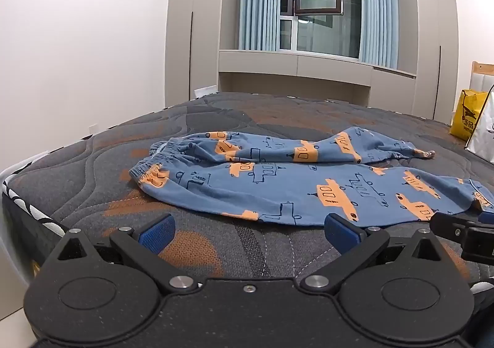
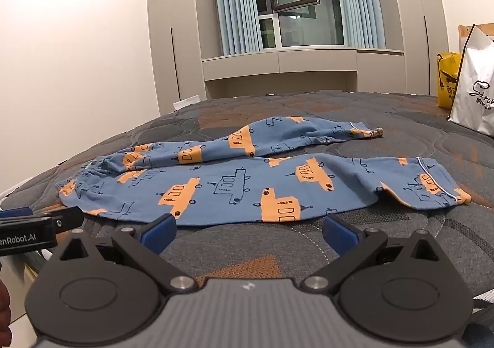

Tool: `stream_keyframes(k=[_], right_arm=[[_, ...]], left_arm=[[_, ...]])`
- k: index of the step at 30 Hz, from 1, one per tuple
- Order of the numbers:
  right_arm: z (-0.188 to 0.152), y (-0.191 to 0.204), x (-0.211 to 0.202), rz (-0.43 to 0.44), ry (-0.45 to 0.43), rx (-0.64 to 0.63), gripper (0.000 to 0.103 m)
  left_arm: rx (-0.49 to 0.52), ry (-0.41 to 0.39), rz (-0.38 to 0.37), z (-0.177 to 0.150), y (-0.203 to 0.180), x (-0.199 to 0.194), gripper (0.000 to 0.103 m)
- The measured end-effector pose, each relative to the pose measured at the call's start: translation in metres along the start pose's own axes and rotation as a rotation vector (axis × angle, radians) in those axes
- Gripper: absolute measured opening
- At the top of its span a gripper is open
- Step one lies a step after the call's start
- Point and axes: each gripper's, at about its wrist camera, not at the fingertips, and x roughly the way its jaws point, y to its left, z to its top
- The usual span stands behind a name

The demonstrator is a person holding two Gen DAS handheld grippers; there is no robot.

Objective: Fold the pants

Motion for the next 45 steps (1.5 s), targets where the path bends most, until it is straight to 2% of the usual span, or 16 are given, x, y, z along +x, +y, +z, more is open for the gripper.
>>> stream_keyframes(k=[45], right_arm=[[-0.0024, 0.0017, -0.0022, -0.005, 0.007, -0.013, 0.103]], left_arm=[[-0.018, 0.030, 0.001, -0.0030, 0.0022, 0.0048, 0.103]])
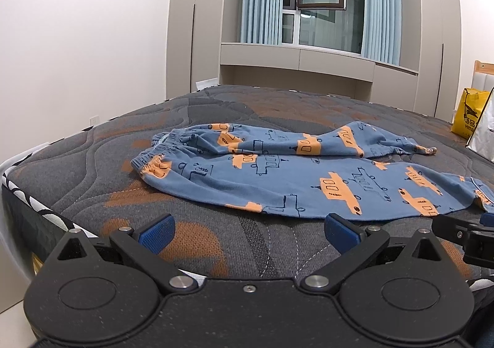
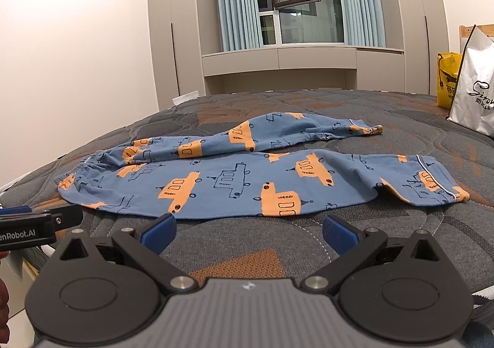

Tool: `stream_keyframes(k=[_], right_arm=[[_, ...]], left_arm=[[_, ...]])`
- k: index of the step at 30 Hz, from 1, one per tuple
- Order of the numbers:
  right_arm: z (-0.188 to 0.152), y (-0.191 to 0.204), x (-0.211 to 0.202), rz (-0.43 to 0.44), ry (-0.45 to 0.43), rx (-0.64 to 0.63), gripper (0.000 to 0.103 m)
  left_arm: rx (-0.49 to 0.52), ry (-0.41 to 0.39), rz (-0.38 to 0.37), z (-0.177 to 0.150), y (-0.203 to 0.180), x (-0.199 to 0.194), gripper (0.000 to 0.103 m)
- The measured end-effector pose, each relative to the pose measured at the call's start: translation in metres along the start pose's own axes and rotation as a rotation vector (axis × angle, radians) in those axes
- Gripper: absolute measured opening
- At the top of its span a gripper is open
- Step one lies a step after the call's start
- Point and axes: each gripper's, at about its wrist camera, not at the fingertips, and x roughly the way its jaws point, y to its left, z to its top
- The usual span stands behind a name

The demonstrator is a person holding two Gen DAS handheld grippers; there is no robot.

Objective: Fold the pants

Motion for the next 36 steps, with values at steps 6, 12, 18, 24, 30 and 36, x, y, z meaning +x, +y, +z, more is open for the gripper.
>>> stream_keyframes(k=[6, 12, 18, 24, 30, 36], right_arm=[[0.000, 0.000, 0.000, 0.000, 0.000, 0.000, 0.103], [-0.001, 0.000, 0.000, 0.001, 0.003, 0.000, 0.103], [-0.004, 0.000, 0.001, 0.011, 0.003, -0.003, 0.103], [-0.002, 0.001, 0.004, 0.030, 0.005, -0.009, 0.103], [0.002, 0.000, 0.007, 0.058, 0.018, -0.005, 0.103], [0.023, 0.005, 0.016, 0.077, 0.043, -0.036, 0.103]], left_arm=[[-0.003, 0.008, -0.003, 0.000, 0.000, 0.001, 0.103], [-0.007, 0.024, -0.003, -0.001, 0.000, 0.004, 0.102], [-0.008, 0.027, -0.006, 0.000, 0.000, 0.005, 0.103], [-0.004, 0.029, -0.006, 0.001, 0.000, 0.007, 0.103], [-0.018, 0.033, -0.013, 0.002, 0.002, 0.009, 0.102], [-0.010, 0.013, -0.005, 0.016, 0.008, 0.013, 0.102]])
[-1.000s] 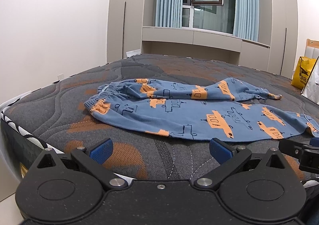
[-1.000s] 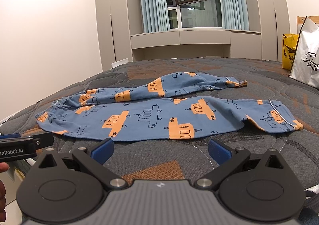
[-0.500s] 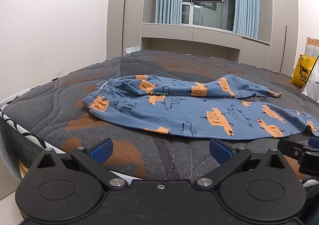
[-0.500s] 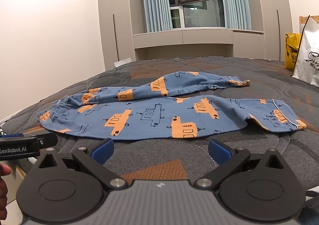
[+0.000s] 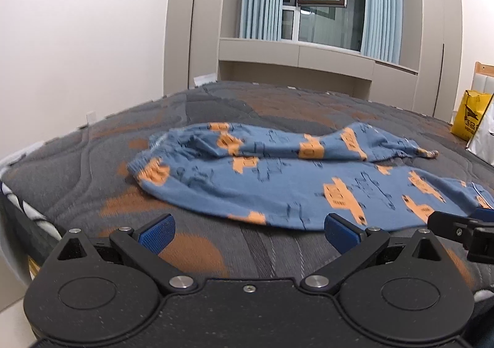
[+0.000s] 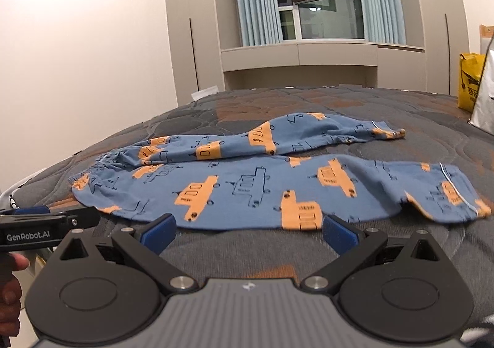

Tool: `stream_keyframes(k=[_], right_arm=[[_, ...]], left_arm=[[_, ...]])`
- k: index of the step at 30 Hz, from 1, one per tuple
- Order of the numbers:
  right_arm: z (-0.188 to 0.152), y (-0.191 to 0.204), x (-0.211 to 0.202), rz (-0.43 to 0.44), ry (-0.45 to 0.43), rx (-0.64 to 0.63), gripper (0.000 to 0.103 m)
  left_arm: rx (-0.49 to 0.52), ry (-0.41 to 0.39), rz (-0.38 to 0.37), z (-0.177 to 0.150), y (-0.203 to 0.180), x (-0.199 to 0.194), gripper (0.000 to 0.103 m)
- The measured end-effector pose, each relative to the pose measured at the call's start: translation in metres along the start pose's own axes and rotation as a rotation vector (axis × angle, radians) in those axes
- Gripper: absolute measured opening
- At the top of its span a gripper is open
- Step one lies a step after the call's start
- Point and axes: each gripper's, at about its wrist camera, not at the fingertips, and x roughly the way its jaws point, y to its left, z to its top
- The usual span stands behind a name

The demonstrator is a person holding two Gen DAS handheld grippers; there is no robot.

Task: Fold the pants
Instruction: 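Lower both tools to the pants hem and close both grippers on it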

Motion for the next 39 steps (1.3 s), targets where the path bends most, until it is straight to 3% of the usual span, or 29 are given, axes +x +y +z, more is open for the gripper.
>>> stream_keyframes(k=[3, 11, 20, 25, 32, 36, 39], right_arm=[[0.016, 0.002, 0.008, 0.014, 0.028, -0.024, 0.103], [0.046, 0.007, 0.018, 0.043, -0.019, -0.138, 0.103], [0.067, -0.002, 0.046, 0.073, -0.041, -0.178, 0.103], [0.078, -0.020, 0.066, 0.228, -0.146, -0.209, 0.103], [0.116, -0.056, 0.115, 0.301, -0.034, -0.200, 0.103], [0.141, -0.069, 0.153, 0.328, -0.007, -0.293, 0.103], [0.160, -0.069, 0.195, 0.336, 0.074, -0.377, 0.103]], left_arm=[[0.018, -0.008, 0.052, 0.012, 0.004, 0.007, 0.102], [0.056, -0.056, 0.111, 0.042, 0.022, 0.022, 0.103], [0.121, -0.095, 0.193, 0.078, 0.044, 0.057, 0.103], [0.156, -0.064, 0.188, 0.098, 0.054, 0.089, 0.103], [0.197, 0.005, 0.137, 0.129, 0.068, 0.152, 0.103], [0.262, 0.030, 0.107, 0.143, 0.070, 0.193, 0.103], [0.315, 0.044, 0.103, 0.149, 0.072, 0.222, 0.103]])
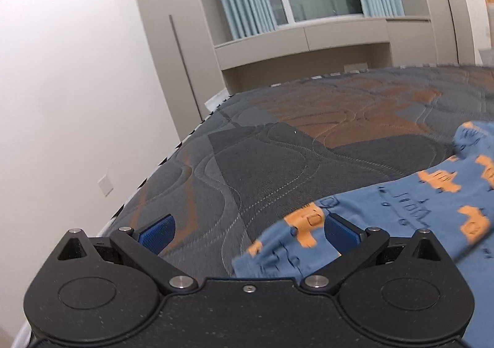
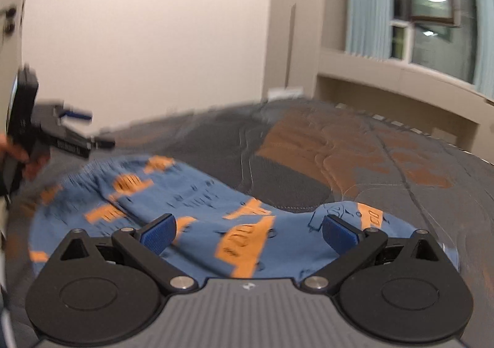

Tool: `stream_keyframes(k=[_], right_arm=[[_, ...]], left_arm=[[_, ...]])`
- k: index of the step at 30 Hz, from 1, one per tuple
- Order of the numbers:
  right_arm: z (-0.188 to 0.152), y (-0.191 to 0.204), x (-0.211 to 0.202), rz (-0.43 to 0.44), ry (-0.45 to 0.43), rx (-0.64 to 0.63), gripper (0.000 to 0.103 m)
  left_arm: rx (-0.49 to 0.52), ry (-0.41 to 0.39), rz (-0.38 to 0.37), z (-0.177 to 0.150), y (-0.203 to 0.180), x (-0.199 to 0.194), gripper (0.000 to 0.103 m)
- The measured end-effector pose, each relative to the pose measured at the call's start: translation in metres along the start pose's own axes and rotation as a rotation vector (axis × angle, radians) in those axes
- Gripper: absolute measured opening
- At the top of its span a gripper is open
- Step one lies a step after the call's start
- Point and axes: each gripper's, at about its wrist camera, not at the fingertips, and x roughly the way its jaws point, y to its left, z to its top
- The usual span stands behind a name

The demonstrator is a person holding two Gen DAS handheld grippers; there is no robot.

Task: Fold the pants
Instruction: 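Lower both tools to the pants hem and close both grippers on it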

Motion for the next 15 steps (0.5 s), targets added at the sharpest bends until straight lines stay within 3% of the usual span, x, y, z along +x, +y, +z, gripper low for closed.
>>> stream_keyframes(k=[5, 8, 12, 15], right_arm=[[0.027, -0.022, 0.064, 0.047, 0.117, -0.073, 0.103], [0.038, -0.034, 0.105, 0.089, 0.119, -0.158, 0.103], [0.046, -0.066, 0.161, 0.160, 0.189, -0.042, 0.100], [0.044, -0.081, 0.186, 0.235, 0.225, 0.026, 0.090]], left_arm=[[0.047, 0.037, -0.031, 0.010, 0.001, 0.043, 0.103], [0.049, 0.072, -0.119, 0.017, 0.005, 0.073, 0.103], [0.016, 0.110, -0.331, 0.025, 0.018, 0.109, 0.103], [0.043, 0.129, -0.372, 0.029, 0.025, 0.133, 0.102]])
